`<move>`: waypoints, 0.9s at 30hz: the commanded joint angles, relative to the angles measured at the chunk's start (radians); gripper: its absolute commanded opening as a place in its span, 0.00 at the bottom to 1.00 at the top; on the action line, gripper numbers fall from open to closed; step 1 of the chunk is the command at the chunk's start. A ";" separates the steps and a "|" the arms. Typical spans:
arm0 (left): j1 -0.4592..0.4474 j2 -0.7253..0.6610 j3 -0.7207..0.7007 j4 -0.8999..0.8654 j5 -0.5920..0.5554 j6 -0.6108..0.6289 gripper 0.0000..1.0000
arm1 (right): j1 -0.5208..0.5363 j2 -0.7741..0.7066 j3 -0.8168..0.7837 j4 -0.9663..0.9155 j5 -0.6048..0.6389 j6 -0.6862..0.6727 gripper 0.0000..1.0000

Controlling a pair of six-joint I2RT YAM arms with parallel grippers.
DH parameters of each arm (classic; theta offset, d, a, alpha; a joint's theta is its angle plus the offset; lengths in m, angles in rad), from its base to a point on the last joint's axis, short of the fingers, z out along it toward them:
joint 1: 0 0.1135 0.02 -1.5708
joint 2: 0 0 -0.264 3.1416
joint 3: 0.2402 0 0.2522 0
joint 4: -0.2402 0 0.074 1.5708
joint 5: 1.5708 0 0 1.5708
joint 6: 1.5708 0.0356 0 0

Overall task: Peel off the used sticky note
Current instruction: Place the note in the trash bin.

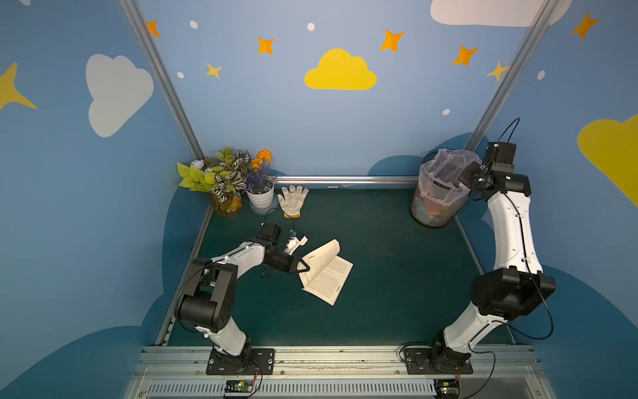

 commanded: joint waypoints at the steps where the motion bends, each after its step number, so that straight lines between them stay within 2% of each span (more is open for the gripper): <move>1: 0.005 0.004 -0.015 -0.021 -0.036 0.007 0.03 | 0.002 0.036 0.064 0.033 0.055 -0.048 0.00; 2: 0.005 0.004 -0.015 -0.020 -0.036 0.006 0.03 | 0.001 0.053 0.072 0.048 0.064 -0.053 0.00; 3: 0.005 0.003 -0.016 -0.020 -0.036 0.006 0.03 | 0.002 0.070 0.083 0.058 0.068 -0.056 0.08; 6: 0.005 0.005 -0.015 -0.021 -0.037 0.006 0.03 | 0.002 0.138 0.156 0.054 0.047 -0.066 0.70; 7: 0.006 0.005 -0.014 -0.020 -0.036 0.006 0.03 | 0.004 0.162 0.187 0.037 0.036 -0.075 0.83; 9: 0.006 0.004 -0.014 -0.021 -0.037 0.006 0.03 | 0.011 0.192 0.241 0.019 0.014 -0.083 0.93; 18: 0.005 -0.005 -0.018 -0.019 -0.032 0.010 0.03 | 0.016 0.205 0.319 0.018 -0.088 -0.100 0.97; 24: 0.005 -0.010 -0.018 -0.018 -0.031 0.008 0.03 | 0.024 0.297 0.383 0.003 -0.145 -0.123 0.98; 27: 0.006 -0.011 -0.018 -0.018 -0.029 0.009 0.03 | 0.054 0.326 0.413 -0.005 -0.130 -0.160 0.98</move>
